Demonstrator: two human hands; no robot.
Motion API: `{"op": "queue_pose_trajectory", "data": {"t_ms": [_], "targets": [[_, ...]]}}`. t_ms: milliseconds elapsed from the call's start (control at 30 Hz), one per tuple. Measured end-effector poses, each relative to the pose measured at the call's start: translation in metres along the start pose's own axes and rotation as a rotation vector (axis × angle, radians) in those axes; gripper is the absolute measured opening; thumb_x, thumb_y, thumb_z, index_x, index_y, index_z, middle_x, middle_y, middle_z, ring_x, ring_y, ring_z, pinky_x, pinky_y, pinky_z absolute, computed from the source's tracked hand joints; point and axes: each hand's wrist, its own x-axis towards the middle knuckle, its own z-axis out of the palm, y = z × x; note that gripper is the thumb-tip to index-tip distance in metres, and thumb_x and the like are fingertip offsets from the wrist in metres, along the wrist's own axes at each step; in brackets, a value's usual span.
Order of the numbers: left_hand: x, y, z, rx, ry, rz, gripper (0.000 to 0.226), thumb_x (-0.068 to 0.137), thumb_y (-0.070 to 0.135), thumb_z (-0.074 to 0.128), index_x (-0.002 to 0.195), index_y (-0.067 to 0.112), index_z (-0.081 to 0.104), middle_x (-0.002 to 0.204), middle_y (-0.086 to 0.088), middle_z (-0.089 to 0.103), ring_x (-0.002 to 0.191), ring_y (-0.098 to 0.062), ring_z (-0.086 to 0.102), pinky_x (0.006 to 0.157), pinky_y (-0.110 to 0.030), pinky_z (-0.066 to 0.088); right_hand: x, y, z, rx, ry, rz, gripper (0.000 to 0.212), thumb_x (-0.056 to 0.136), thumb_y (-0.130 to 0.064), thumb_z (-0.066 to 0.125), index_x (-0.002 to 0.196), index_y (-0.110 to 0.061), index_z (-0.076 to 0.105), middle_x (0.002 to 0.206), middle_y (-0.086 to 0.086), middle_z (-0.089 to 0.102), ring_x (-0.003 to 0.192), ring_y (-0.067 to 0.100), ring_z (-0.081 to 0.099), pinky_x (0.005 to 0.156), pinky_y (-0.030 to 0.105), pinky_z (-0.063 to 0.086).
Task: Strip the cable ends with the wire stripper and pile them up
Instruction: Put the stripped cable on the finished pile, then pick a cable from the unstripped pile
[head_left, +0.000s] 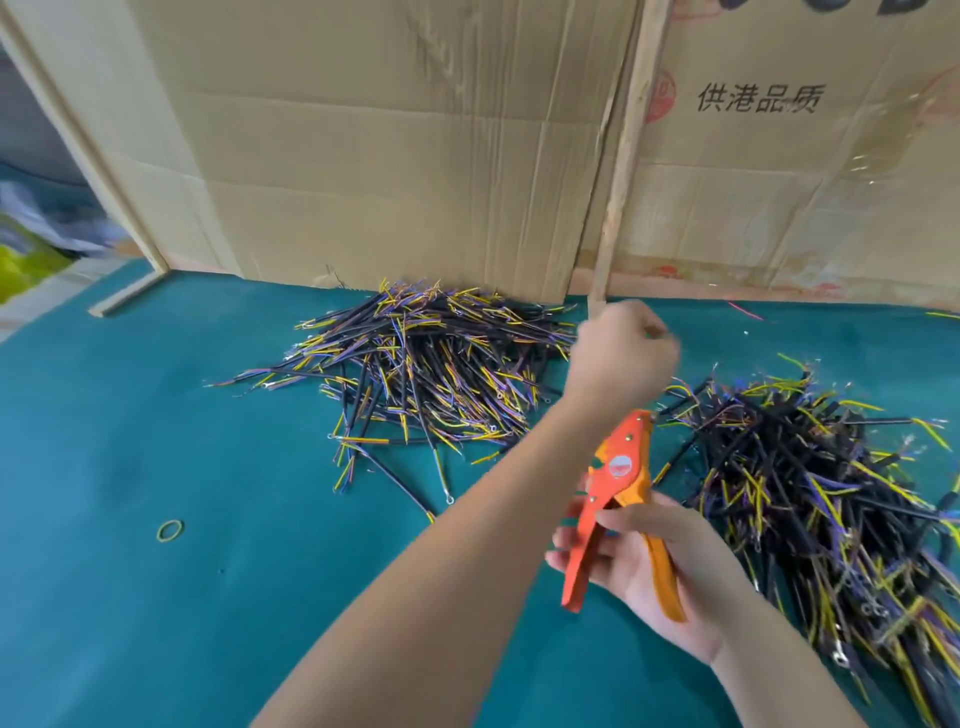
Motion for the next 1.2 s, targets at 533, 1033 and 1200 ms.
{"op": "queue_pose_trajectory", "data": {"t_ms": [533, 1033, 1200], "targets": [[0.014, -0.14, -0.145, 0.653, 0.35, -0.401, 0.028, 0.091, 0.036, 0.068, 0.102, 0.011, 0.069, 0.112, -0.019, 0.064, 0.106, -0.042, 0.061, 0.081, -0.041, 0.049, 0.005, -0.015, -0.03, -0.133, 0.339, -0.322, 0.035, 0.093, 0.007, 0.05, 0.127, 0.002, 0.055, 0.096, 0.026, 0.072, 0.077, 0.04, 0.072, 0.07, 0.047, 0.062], [-0.009, -0.088, -0.119, 0.022, 0.442, 0.043, 0.009, 0.092, 0.02, 0.069, 0.087, 0.017, 0.076, 0.062, 0.001, 0.065, 0.06, -0.022, 0.058, 0.074, -0.04, 0.059, -0.003, -0.014, -0.02, -0.18, 0.132, -0.22, 0.058, 0.074, -0.002, 0.069, 0.129, 0.005, 0.056, 0.105, 0.032, 0.068, 0.078, 0.042, 0.067, 0.07, 0.048, 0.06], [-0.023, -0.102, -0.081, -0.172, 0.365, 0.013, 0.009, 0.097, 0.005, 0.059, 0.094, 0.011, 0.066, 0.075, -0.003, 0.067, 0.064, -0.015, 0.07, 0.057, -0.03, 0.058, -0.002, -0.013, -0.018, -0.186, 0.099, -0.199, 0.057, 0.075, -0.008, 0.066, 0.13, 0.006, 0.055, 0.106, 0.031, 0.067, 0.079, 0.041, 0.066, 0.073, 0.048, 0.06]]}}
